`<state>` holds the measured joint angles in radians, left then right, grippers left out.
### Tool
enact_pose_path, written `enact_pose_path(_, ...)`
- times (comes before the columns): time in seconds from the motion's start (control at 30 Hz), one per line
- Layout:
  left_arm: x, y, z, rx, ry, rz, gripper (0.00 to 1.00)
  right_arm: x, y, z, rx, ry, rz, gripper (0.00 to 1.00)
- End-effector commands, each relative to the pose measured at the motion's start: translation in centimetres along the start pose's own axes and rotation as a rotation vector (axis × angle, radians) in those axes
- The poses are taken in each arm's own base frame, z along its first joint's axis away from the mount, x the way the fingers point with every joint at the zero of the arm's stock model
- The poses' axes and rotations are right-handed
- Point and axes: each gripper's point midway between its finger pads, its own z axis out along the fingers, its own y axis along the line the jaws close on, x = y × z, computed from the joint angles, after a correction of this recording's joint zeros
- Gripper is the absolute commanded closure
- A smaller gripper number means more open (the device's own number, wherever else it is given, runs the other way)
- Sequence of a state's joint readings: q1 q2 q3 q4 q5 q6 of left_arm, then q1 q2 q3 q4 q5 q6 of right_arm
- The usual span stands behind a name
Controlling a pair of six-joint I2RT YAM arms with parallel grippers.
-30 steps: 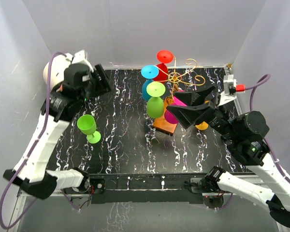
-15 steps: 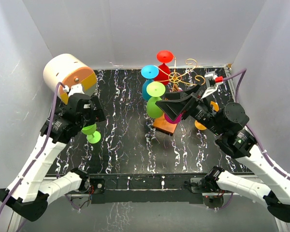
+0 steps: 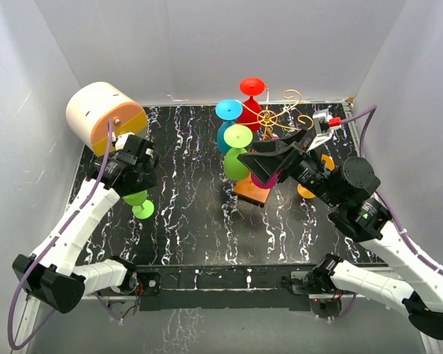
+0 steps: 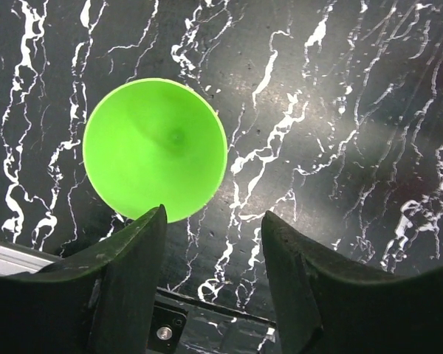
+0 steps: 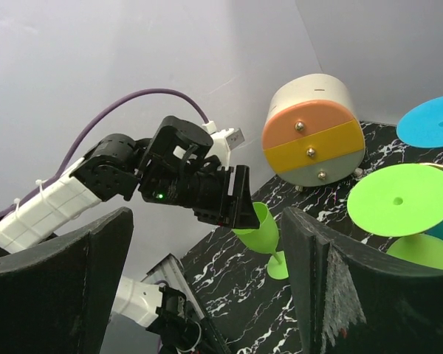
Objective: Place the wine glass upside down on the wine glass rack
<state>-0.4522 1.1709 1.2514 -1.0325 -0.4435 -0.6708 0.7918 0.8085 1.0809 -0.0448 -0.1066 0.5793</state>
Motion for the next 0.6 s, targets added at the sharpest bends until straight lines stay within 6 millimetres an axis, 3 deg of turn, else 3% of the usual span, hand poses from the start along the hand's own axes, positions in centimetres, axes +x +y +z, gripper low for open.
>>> enact_pose_path(0.0,0.7,0.7,1.2,-0.01,0.042,-0.01,0.51,-1.3,1.3,0.3,-0.057,-0.046,-0.003,0.2)
enact_pose_path(0.2,0.6,-0.1,3.8,0.019,0.083,-0.013,0.59,-2.0,3.9,0.0,-0.18,-0.059,0.015,0.19)
enact_pose_path(0.37,0.4,-0.5,5.4,0.052,0.106,-0.021,0.66,-1.7,4.3,0.0,-0.204,-0.043,0.026,0.18)
enact_pose_path(0.47,0.9,-0.4,6.0,0.048,0.124,-0.016,0.75,-1.7,4.3,0.0,-0.208,-0.045,0.032,0.18)
enact_pose_path(0.57,1.0,-0.3,6.2,0.047,0.123,0.002,0.92,-1.8,4.5,0.1,-0.213,-0.047,0.042,0.17)
